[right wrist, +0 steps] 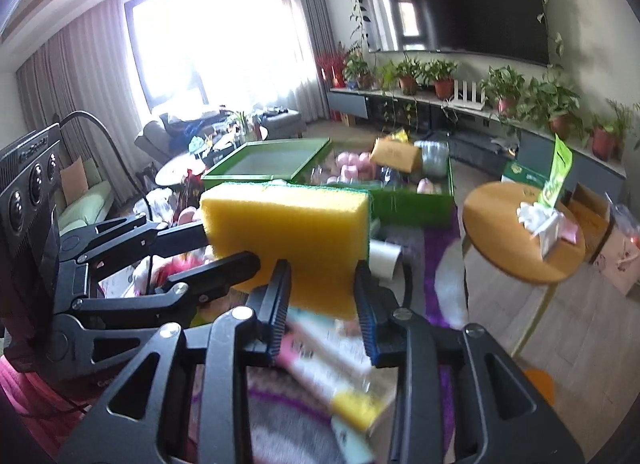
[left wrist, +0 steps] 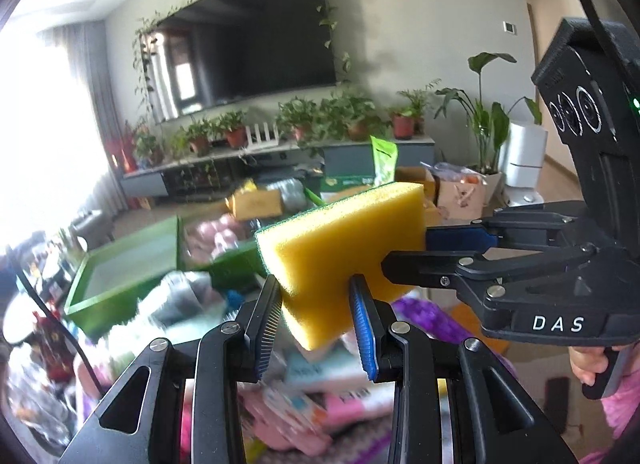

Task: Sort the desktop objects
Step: 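Carry the yellow sponge in the right gripper over the green box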

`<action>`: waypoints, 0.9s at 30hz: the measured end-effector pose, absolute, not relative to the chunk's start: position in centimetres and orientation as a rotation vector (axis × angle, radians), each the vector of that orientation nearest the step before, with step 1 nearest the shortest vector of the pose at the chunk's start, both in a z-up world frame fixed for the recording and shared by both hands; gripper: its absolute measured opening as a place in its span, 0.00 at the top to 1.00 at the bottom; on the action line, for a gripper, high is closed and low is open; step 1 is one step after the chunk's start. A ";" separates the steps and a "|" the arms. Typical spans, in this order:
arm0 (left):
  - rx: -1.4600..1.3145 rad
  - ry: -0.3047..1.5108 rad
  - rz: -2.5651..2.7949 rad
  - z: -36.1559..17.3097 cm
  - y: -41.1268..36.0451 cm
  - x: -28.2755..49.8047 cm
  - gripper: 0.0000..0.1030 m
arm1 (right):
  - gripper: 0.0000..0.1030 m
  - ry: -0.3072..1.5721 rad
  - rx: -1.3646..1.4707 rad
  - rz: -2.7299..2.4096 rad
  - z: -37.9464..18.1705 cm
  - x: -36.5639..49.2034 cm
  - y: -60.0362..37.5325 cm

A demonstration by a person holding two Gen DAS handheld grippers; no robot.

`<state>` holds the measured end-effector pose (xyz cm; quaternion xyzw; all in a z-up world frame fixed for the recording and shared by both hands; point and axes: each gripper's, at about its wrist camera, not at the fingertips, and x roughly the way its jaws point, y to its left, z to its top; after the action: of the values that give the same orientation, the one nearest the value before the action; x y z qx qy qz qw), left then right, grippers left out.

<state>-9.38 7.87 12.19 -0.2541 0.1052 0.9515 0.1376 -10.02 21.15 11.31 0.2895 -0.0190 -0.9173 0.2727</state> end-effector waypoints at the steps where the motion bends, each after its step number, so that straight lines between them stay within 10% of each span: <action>1: -0.724 0.320 2.758 12.4 7.8 -9.8 0.67 | 0.68 -0.051 0.779 -2.469 11.3 -10.0 21.2; 27: -0.670 0.366 2.774 15.1 7.3 -20.1 0.67 | 0.65 -0.112 0.647 -2.508 14.6 -19.5 21.0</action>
<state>-20.11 7.33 15.09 -0.2309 0.1262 0.9557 0.1317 -19.53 21.02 14.63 0.2402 -0.0414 -0.9312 0.2712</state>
